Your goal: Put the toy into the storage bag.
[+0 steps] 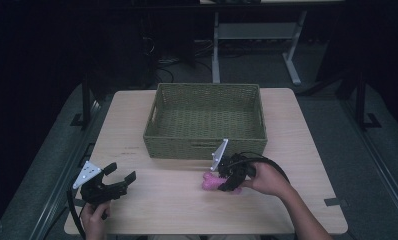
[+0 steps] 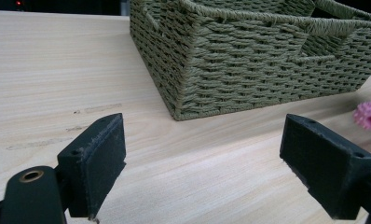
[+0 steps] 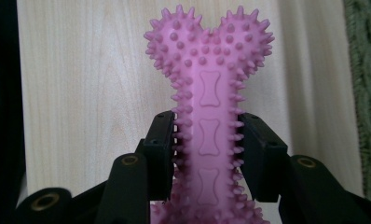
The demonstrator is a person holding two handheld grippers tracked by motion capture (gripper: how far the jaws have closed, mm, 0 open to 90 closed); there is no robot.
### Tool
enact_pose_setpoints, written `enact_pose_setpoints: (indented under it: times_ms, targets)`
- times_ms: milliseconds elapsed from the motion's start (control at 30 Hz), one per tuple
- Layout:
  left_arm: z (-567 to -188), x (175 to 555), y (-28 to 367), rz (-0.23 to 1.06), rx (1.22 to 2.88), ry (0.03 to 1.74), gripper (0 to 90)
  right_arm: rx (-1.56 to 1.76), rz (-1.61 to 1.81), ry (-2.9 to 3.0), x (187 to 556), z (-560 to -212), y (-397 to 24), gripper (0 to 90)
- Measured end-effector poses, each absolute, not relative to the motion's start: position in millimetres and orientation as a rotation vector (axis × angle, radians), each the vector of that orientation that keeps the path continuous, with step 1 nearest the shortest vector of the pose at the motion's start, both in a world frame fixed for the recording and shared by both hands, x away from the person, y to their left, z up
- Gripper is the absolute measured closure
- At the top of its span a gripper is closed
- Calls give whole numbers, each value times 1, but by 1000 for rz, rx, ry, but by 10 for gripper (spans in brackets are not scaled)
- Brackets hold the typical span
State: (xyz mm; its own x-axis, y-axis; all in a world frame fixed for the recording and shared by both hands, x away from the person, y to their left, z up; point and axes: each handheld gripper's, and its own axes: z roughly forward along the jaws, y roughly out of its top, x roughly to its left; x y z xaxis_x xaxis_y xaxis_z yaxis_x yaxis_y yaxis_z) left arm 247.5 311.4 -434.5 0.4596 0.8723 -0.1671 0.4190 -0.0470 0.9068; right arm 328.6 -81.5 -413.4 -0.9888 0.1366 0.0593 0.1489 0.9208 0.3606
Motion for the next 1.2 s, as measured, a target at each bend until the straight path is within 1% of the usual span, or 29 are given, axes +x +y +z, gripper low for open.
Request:
enact_pose_setpoints:
  times_ms: [467, 900, 1200]
  targets:
    - [-435, 248, 312, 538, 1653, 1135, 139, -239, -659, -3025, 340, -385, -92, 579]
    - [-435, 247, 312, 539, 1655, 1134, 138, -233, -679, -3020, 347, -368, -93, 580]
    - [-435, 247, 312, 539, 1655, 1133, 138, -229, -719, -3028, 353, -349, -95, 581]
